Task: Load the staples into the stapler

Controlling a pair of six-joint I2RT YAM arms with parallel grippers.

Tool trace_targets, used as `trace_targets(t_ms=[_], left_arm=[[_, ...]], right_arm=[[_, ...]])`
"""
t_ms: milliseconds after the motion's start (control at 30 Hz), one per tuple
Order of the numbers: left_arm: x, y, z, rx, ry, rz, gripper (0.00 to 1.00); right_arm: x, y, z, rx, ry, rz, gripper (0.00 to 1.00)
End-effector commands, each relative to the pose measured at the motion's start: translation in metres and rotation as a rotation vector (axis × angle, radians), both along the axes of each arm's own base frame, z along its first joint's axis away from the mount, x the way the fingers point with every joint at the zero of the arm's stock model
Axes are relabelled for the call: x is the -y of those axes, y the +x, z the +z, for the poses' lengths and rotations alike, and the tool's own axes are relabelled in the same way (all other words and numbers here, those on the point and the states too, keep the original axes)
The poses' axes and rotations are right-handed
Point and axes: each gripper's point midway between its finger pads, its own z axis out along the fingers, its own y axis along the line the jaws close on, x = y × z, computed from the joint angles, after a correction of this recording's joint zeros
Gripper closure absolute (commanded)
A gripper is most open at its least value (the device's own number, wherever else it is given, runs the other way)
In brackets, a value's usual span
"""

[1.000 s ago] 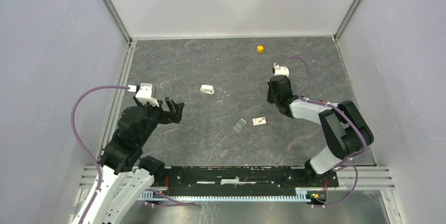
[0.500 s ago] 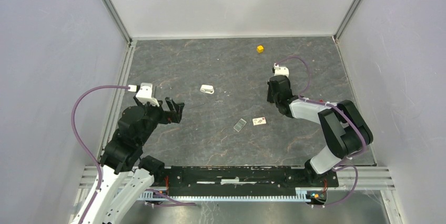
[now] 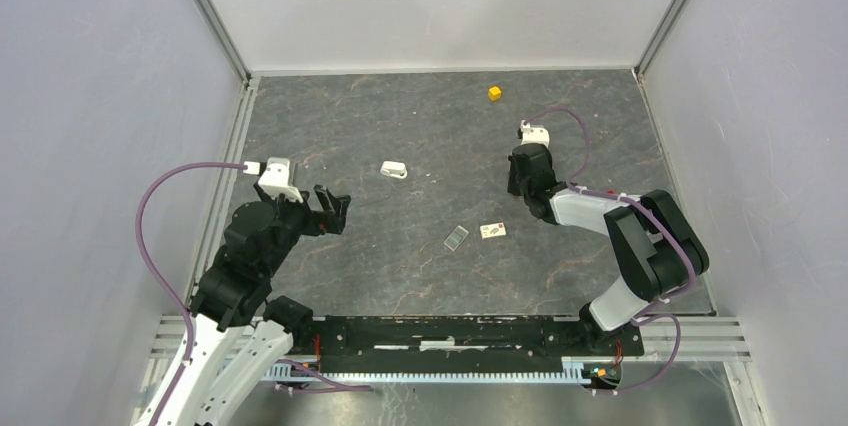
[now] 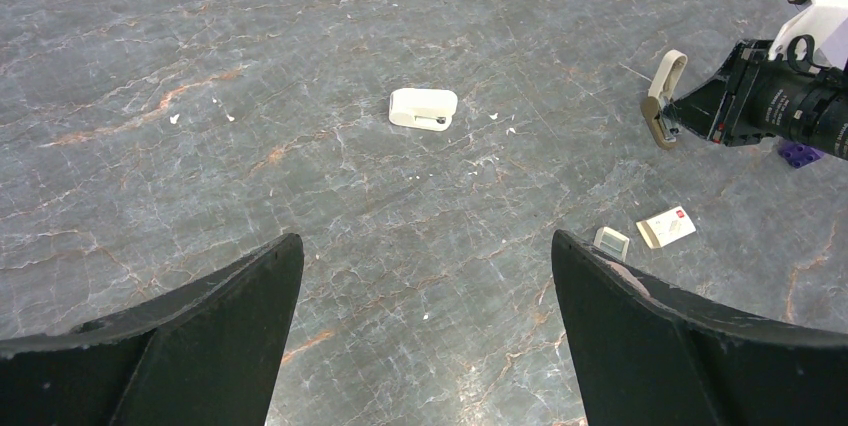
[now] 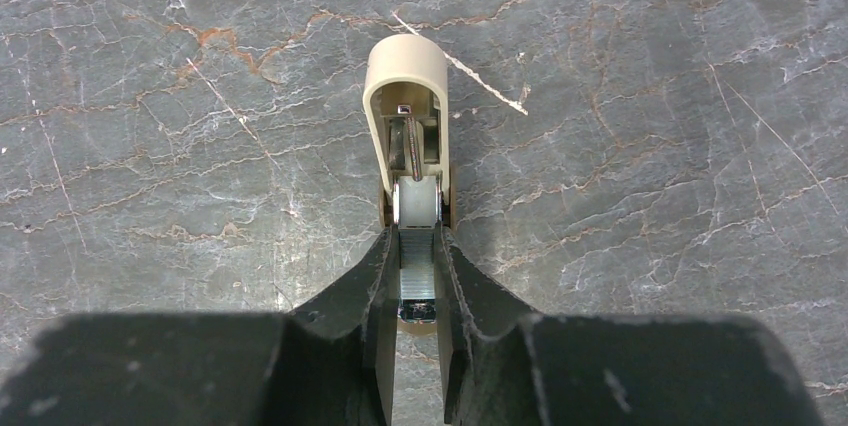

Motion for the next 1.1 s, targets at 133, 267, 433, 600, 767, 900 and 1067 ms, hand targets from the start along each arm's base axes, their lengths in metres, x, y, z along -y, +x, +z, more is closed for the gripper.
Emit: trace_targets(t_ms=[133,267,433,600,767,900,1067], left_arm=[[0.0,0.004,0.007,0.034,0.028,-0.009,0.0],[0.0,0.004,0.007,0.035,0.027,-0.009,0.0],[0.0,0.004,0.008,0.037,0.027,-0.009,0.0],[0.0,0.003,0.007,0.036,0.027,-0.009,0.0],[0.0,0.003,0.007,0.037,0.027,-0.009,0.0],[0.0,0.003,0.007,0.037,0.027,-0.009,0.0],[-0.001,0.004,0.007,0.036,0.03,-0.005,0.0]], right_arm=[[0.007,0.001,0.004,0.02,-0.017,-0.022,0.76],[0.008,0.001,0.007,0.025,-0.017,-0.024,0.76],[0.007,0.003,0.017,0.043,-0.011,-0.024,0.74],[0.007,0.004,0.026,0.057,-0.007,-0.024,0.73],[0.007,0.011,0.042,0.09,-0.019,-0.022,0.73],[0.01,0.019,0.044,0.085,-0.043,-0.02,0.72],[0.005,0.027,0.038,0.072,-0.042,0.018,0.61]])
